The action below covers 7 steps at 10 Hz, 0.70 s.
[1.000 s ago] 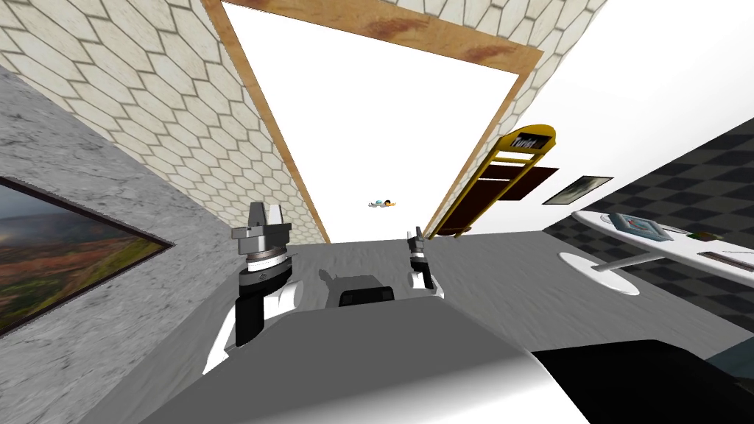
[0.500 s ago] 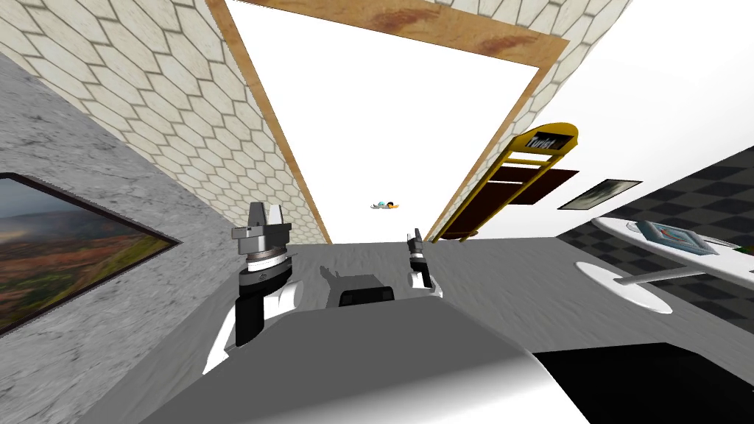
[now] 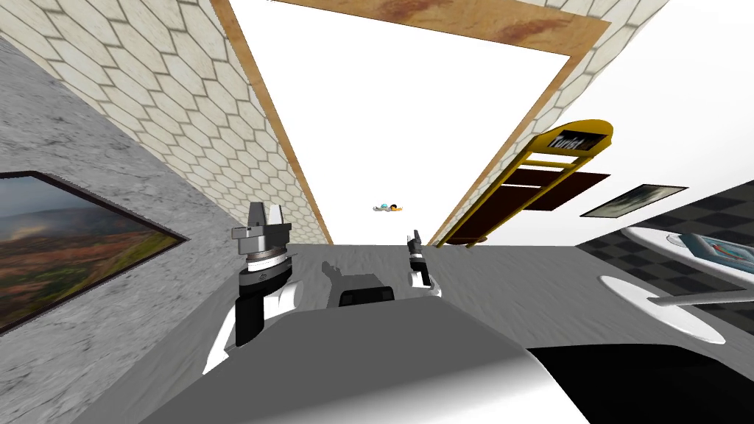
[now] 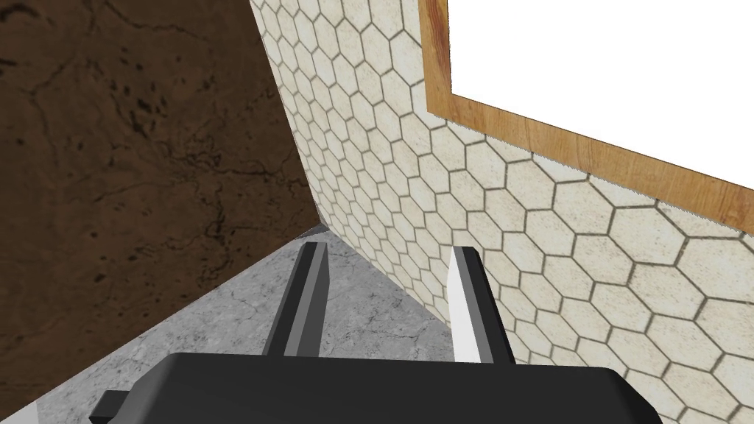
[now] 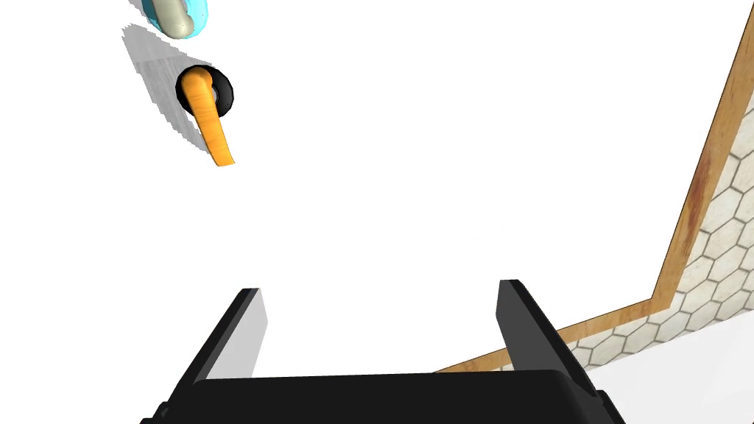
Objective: Pull the door open
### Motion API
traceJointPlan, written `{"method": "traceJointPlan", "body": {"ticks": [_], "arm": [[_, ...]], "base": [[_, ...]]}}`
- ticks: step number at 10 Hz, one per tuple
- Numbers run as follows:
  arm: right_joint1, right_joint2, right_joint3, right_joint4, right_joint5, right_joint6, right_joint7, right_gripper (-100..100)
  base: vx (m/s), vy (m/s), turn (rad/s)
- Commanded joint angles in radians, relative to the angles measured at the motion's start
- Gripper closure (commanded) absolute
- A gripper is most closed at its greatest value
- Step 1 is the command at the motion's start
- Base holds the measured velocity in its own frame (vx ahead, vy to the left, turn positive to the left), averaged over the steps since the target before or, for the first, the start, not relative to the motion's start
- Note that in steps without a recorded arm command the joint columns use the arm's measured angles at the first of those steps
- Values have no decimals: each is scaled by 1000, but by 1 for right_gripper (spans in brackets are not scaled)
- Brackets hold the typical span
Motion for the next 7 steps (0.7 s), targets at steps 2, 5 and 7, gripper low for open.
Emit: {"method": "traceJointPlan", "body": {"ticks": [2, 5, 7], "arm": [[-31, -7, -5, 74, -10, -9, 7, -100], [-64, -14, -11, 151, -22, -18, 14, -100], [-75, -16, -13, 179, -25, -21, 17, -100]], "base": [[107, -27, 75], [85, -30, 87], [59, -24, 30]]}}
